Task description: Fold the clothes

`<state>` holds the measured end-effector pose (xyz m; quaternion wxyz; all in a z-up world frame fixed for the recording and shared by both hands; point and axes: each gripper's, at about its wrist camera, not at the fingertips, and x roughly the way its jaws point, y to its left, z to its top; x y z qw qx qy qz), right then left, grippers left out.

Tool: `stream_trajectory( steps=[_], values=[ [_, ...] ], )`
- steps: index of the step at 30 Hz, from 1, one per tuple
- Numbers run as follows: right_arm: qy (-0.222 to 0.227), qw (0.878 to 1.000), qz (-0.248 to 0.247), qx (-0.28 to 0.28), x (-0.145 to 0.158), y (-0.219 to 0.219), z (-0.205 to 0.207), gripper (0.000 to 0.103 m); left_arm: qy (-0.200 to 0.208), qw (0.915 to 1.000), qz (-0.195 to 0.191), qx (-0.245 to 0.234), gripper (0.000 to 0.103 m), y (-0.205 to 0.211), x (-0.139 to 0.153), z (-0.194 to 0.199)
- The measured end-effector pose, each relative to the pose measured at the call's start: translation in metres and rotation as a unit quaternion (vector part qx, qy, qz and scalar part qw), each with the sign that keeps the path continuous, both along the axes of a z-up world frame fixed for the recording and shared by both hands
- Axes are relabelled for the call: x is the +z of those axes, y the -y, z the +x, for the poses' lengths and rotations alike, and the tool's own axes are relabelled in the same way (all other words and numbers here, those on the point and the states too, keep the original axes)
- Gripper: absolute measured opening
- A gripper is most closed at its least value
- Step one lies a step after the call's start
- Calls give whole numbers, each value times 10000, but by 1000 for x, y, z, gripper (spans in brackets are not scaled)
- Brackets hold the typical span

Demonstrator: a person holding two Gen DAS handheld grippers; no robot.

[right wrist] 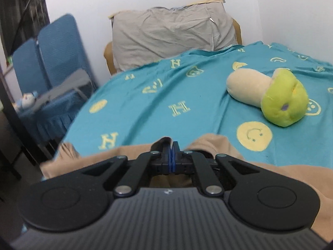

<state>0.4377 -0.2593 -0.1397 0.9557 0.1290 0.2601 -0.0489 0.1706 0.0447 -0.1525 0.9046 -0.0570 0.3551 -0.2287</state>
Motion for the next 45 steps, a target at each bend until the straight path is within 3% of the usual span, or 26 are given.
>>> stream_trajectory(
  steps=[3, 5, 8, 9, 10, 13, 17, 19, 25, 28, 35, 40, 43, 45],
  values=[
    [-160, 9998, -104, -82, -6, 9, 2, 6, -25, 10000, 46, 14, 69, 1, -4, 3],
    [-237, 9997, -5, -98, -3, 17, -1, 13, -10, 10000, 56, 32, 69, 1, -3, 4],
    [-317, 9983, 492, 74, 10, 33, -18, 52, 89, 9999, 82, 43, 69, 0, -1, 4],
    [-257, 9973, 680, 121, 16, 38, -29, 76, 127, 9998, 106, 54, 69, 1, 1, 3],
    [-134, 9967, 796, 113, 25, 44, -44, 91, 170, 9998, 125, 65, 69, 1, 3, 2],
    [37, 9930, 1176, 130, 50, 64, -85, 90, 279, 9994, 159, 99, 69, 1, 9, -3],
    [-39, 9821, 1855, -312, 65, 101, -137, 90, 381, 9988, 224, 201, 72, 2, 20, -13],
    [-140, 9732, 2182, -712, 61, 121, -160, 90, 405, 9985, 237, 268, 78, 3, 26, -19],
    [-674, 9595, 2493, -1126, 29, 150, -185, 90, 363, 9984, 208, 369, 80, 4, 33, -34],
    [-775, 9528, 2600, -1366, 8, 166, -184, 90, 301, 9984, 255, 402, 80, 5, 31, -33],
    [-896, 9096, 3767, -1506, -45, 204, -178, 90, 23, 9985, 81, 546, 80, 0, 21, -20],
    [-927, 8995, 3916, -1700, -66, 209, -164, 90, -167, 9976, -114, 657, 80, -6, 17, -11],
    [-536, 9041, 3895, -1674, -73, 215, -156, 92, -260, 9972, -130, 688, 80, -7, 12, -7],
    [25, 9006, 4055, -1564, -79, 216, -156, 92, -308, 9969, -136, 706, 80, -7, 10, -5]
  ],
)
